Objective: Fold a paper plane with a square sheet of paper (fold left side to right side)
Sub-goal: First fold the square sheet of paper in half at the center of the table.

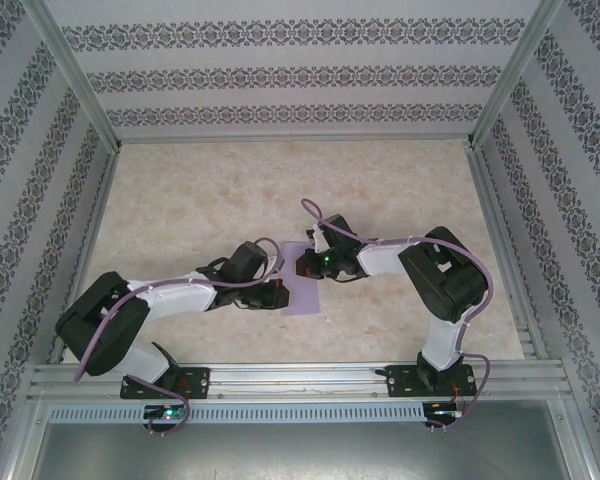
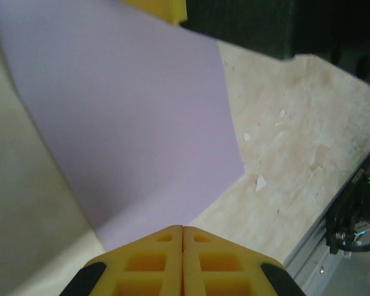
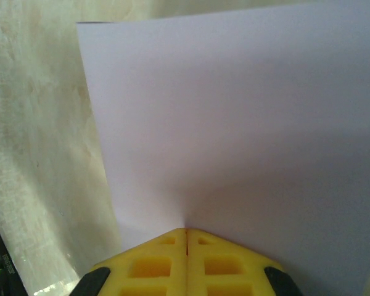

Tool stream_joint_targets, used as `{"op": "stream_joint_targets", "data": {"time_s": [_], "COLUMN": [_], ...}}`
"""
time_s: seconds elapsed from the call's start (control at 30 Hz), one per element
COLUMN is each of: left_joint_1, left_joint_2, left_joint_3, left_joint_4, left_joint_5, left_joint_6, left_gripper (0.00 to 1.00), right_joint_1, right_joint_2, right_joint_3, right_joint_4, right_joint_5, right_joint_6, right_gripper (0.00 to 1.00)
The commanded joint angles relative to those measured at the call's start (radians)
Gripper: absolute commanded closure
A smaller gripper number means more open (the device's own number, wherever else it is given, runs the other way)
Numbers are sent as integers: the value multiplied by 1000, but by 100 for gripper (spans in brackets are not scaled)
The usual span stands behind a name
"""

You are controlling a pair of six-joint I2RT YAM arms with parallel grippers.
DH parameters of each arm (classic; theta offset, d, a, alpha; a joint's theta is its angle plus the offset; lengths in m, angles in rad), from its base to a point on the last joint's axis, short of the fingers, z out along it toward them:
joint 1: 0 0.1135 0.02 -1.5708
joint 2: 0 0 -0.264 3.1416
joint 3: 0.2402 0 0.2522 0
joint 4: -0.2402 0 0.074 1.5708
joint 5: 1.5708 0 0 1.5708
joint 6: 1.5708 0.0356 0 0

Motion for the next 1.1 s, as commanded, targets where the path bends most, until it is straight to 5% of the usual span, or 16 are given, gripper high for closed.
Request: {"op": "stream_joint_targets", "data": {"time_s": [0.0,0.53,0.73,1.07], "left_joint_1": [-12,-15,3,55], "left_joint_2": [65,3,-78,180], "left_joint_3": [19,-104,-11,202], "left_joint_4": [19,-10,-95,-136], "left_joint_5": [1,14,-16,-30], "left_joint_6": [14,6,37,93], "left_gripper": [93,93,93,95], "right_joint_1": [6,10,15,21], "right_joint_2": [29,0,1,0], "right_joint_3": [-53,-45,-42,-38], "right_joint_4": [-132,-145,-144,-142], "right_joint_5": [94,88,86,88], "right_joint_6": [-23,-27,-28,-20], "right_gripper": [100,100,100,100]}}
